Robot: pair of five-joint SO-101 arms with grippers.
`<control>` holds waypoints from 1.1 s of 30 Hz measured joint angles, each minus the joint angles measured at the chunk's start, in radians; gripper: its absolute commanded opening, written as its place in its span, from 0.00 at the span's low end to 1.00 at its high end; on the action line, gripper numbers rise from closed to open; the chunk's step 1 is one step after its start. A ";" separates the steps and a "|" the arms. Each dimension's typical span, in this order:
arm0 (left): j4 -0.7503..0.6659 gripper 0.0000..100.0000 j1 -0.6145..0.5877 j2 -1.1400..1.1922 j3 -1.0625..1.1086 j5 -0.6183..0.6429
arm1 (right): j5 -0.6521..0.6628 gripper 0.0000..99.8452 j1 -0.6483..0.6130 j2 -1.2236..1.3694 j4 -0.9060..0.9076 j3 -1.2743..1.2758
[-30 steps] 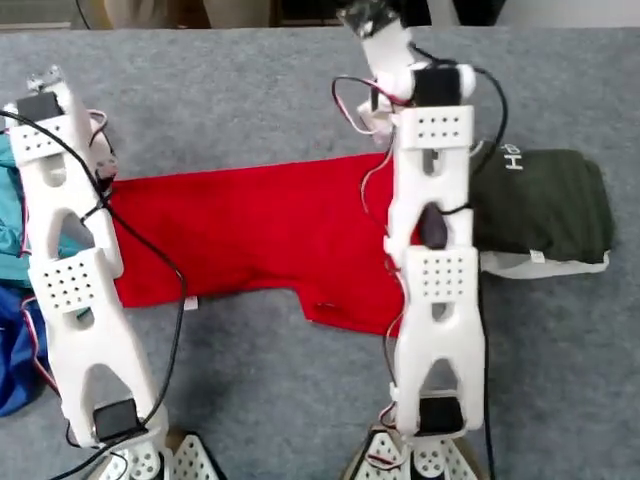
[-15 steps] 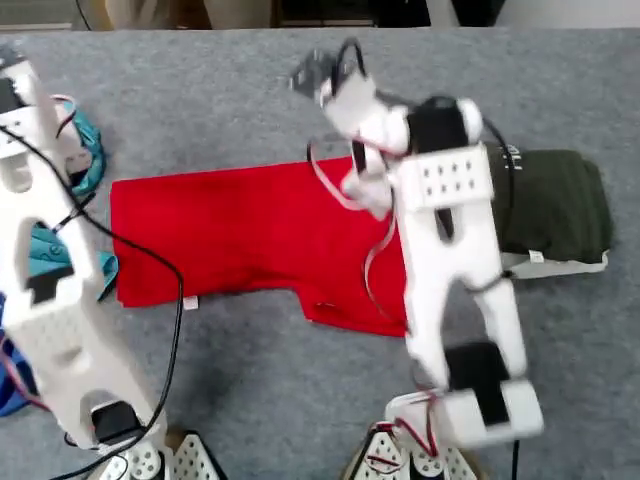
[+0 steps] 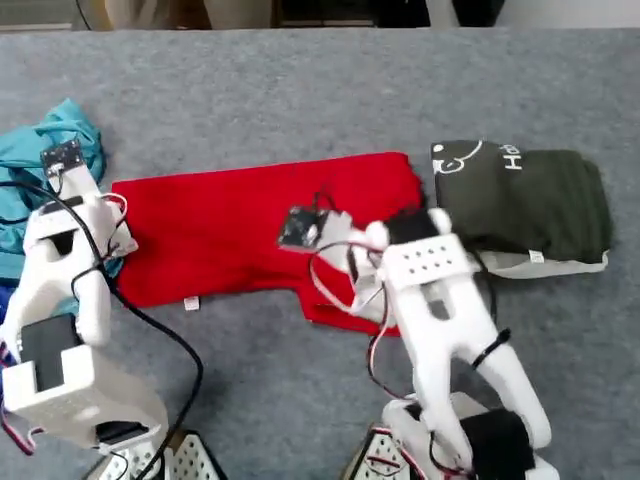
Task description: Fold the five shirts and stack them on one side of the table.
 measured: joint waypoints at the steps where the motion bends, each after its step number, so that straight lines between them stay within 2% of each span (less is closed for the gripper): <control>1: -0.011 0.02 0.002 -0.006 0.008 0.000 | 0.002 0.33 -0.018 -0.014 -0.002 0.015; 4: -0.026 0.02 0.006 -0.009 0.020 0.000 | 0.002 0.39 -0.071 -0.040 -0.003 0.063; 8: -0.031 0.02 0.009 -0.009 0.020 0.000 | 0.002 0.40 -0.117 -0.043 -0.043 0.130; 23: -0.032 0.02 0.009 -0.009 0.020 0.000 | 0.008 0.40 -0.120 -0.040 -0.272 0.296; 33: -0.032 0.02 0.009 -0.009 0.020 0.000 | 0.044 0.39 -0.120 0.224 -0.368 0.239</control>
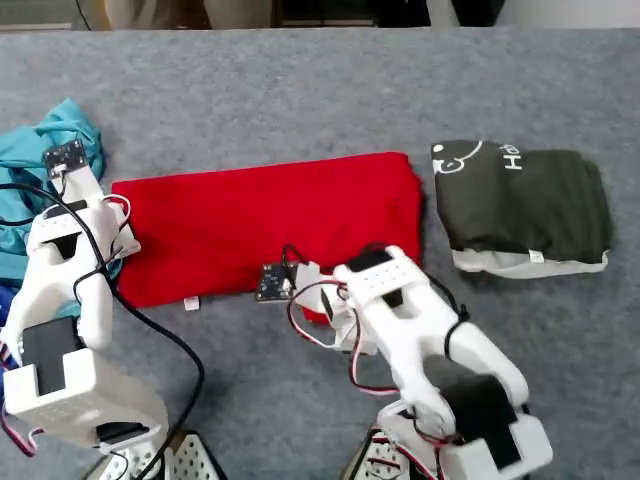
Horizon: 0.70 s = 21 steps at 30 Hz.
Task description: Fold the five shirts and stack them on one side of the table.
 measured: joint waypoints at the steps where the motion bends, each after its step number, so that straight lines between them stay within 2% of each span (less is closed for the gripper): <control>1: 0.000 0.02 0.000 0.000 0.000 0.000 | 0.000 0.38 -0.002 0.014 0.000 -0.011; 10: 0.000 0.02 0.000 0.000 0.000 0.000 | 0.000 0.13 0.026 0.038 -0.023 -0.071; 15: 0.000 0.02 0.000 0.000 0.000 0.000 | 0.000 0.12 0.101 0.061 -0.034 -0.132; 21: 0.000 0.02 0.000 0.000 0.000 0.000 | 0.000 0.09 0.110 0.068 -0.026 -0.183</control>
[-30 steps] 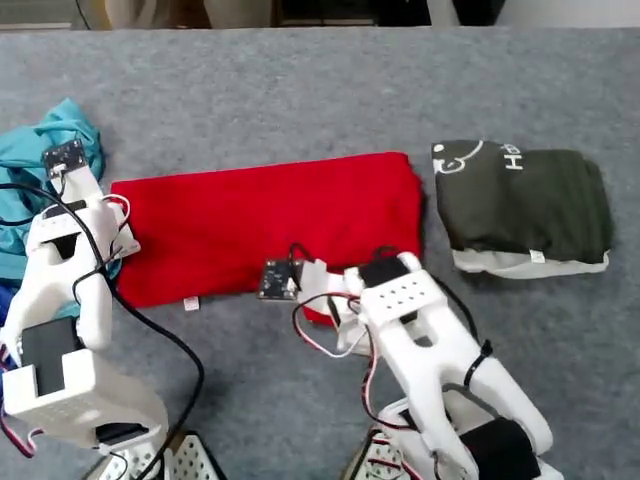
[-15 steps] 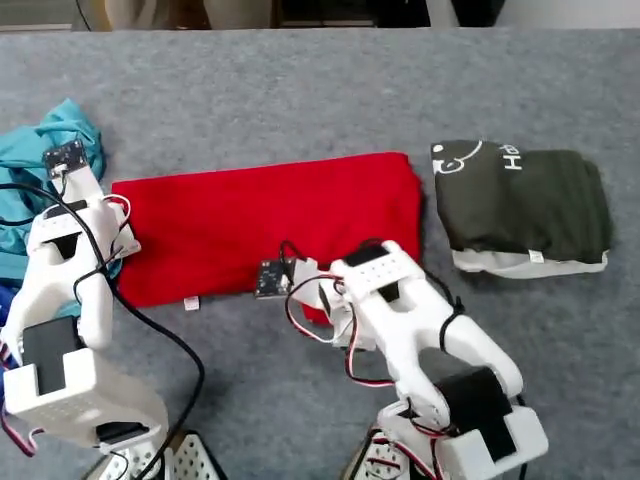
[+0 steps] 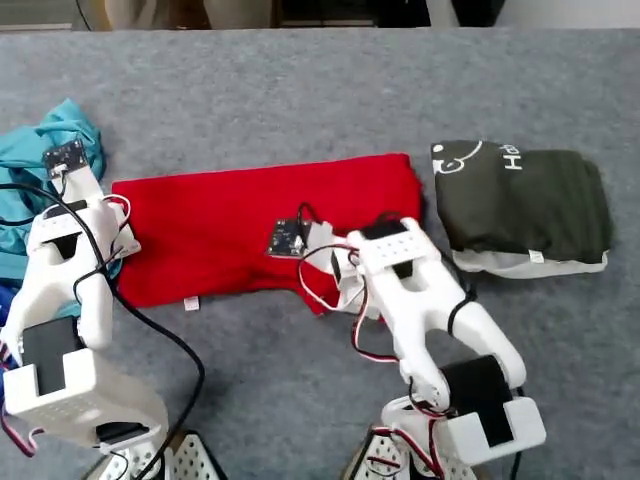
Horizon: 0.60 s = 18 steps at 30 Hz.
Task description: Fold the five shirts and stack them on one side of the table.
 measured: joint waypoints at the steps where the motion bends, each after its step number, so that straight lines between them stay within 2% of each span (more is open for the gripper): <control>1: 0.000 0.02 0.000 0.000 0.000 0.000 | 0.000 0.07 0.000 0.000 0.009 -0.015; 10: 0.000 0.02 0.000 0.000 0.000 0.000 | 0.061 0.04 0.002 0.164 0.186 -0.313; 18: 0.000 0.02 0.000 0.000 0.000 0.000 | 0.144 0.04 0.002 0.499 0.422 -0.799</control>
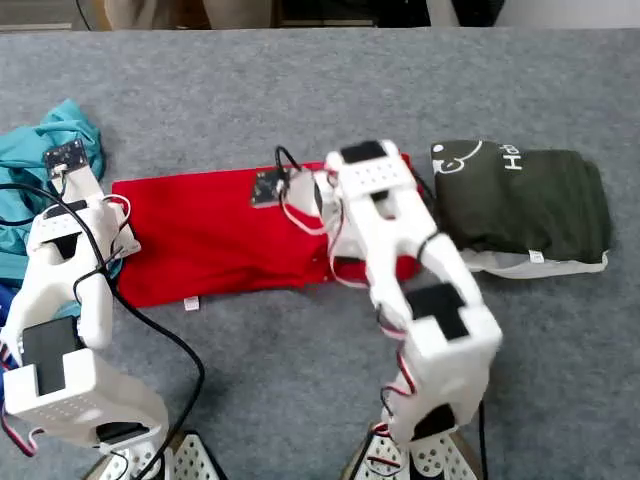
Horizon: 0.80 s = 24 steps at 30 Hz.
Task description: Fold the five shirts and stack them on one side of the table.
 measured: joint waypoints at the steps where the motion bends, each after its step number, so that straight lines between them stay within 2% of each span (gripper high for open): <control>1: 0.000 0.02 0.000 0.000 0.000 0.000 | 0.009 0.04 0.000 0.044 0.026 -0.066; 9: 0.000 0.02 0.000 0.000 0.000 0.000 | 0.126 0.06 0.000 0.414 0.279 -0.628; 13: 0.000 0.02 0.000 0.000 0.000 0.000 | 0.135 0.26 0.000 0.529 0.347 -0.873; 15: 0.000 0.02 0.000 0.000 0.000 0.000 | 0.135 0.32 0.000 0.549 0.350 -0.957; 21: 0.000 0.02 0.000 0.000 0.000 0.000 | 0.104 0.23 0.000 0.551 0.350 -1.083; 22: 0.000 0.02 0.000 0.000 0.000 0.000 | 0.092 0.19 0.002 0.551 0.350 -1.100; 24: 0.000 0.02 0.000 0.000 0.000 0.000 | 0.069 0.04 0.009 0.551 0.350 -1.125</control>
